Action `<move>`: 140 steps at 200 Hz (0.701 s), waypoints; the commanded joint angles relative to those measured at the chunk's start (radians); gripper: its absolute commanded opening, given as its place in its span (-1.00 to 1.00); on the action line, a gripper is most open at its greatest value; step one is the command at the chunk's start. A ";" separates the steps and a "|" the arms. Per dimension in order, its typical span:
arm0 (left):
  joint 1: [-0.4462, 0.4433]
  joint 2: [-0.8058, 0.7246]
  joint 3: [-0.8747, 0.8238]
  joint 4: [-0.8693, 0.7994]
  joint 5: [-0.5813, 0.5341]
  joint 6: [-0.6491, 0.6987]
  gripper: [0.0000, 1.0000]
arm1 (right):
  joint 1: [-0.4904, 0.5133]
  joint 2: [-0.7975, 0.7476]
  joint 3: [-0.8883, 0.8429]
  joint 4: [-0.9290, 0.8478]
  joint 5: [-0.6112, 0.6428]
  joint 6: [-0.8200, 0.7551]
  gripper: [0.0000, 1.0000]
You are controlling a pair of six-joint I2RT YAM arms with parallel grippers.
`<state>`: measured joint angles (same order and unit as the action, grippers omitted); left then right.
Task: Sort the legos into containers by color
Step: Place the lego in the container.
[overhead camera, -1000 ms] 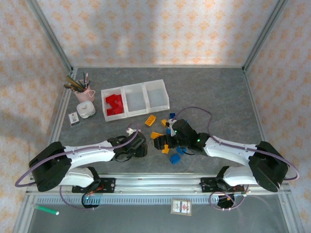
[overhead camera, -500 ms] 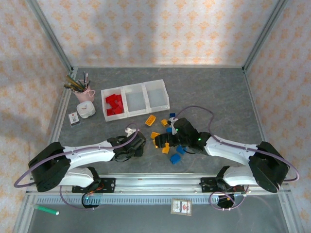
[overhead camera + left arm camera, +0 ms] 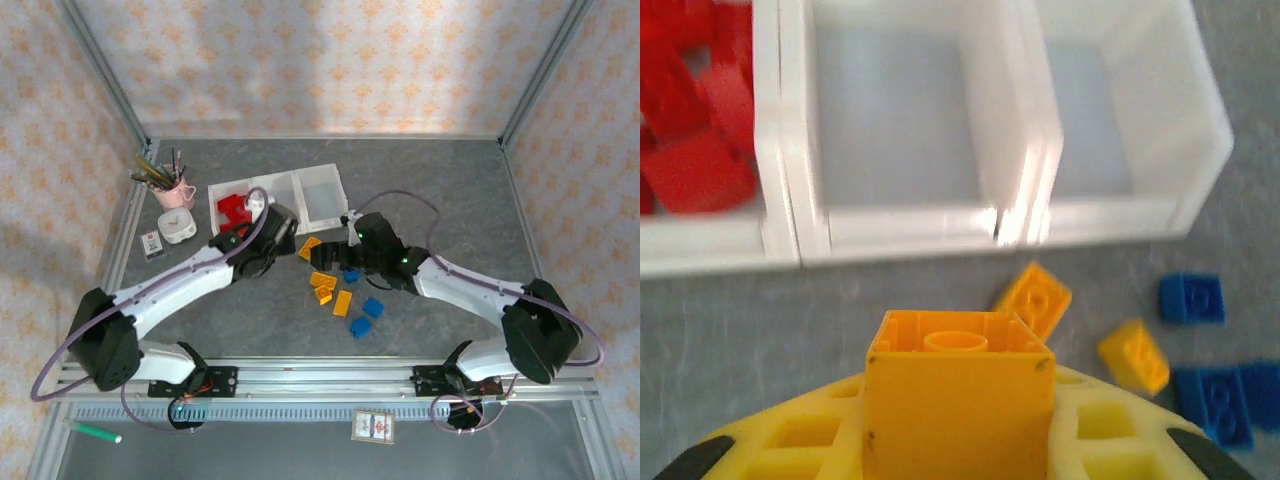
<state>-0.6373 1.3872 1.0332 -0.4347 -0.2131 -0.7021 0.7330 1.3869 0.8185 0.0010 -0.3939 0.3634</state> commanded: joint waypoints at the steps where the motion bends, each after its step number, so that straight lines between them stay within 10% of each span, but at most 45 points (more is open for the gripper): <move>1: 0.059 0.096 0.121 -0.029 -0.061 0.081 -0.46 | -0.029 0.046 0.047 -0.009 0.000 0.008 1.00; 91: 0.213 0.513 0.444 0.014 -0.039 0.181 -0.43 | -0.135 0.093 0.089 0.000 0.001 0.019 1.00; 140: 0.229 0.621 0.539 -0.022 -0.014 0.198 0.07 | -0.142 0.082 0.091 -0.016 0.013 -0.003 1.00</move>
<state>-0.4160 2.0171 1.5276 -0.4175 -0.2291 -0.5251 0.5983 1.4750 0.8810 -0.0074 -0.3927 0.3729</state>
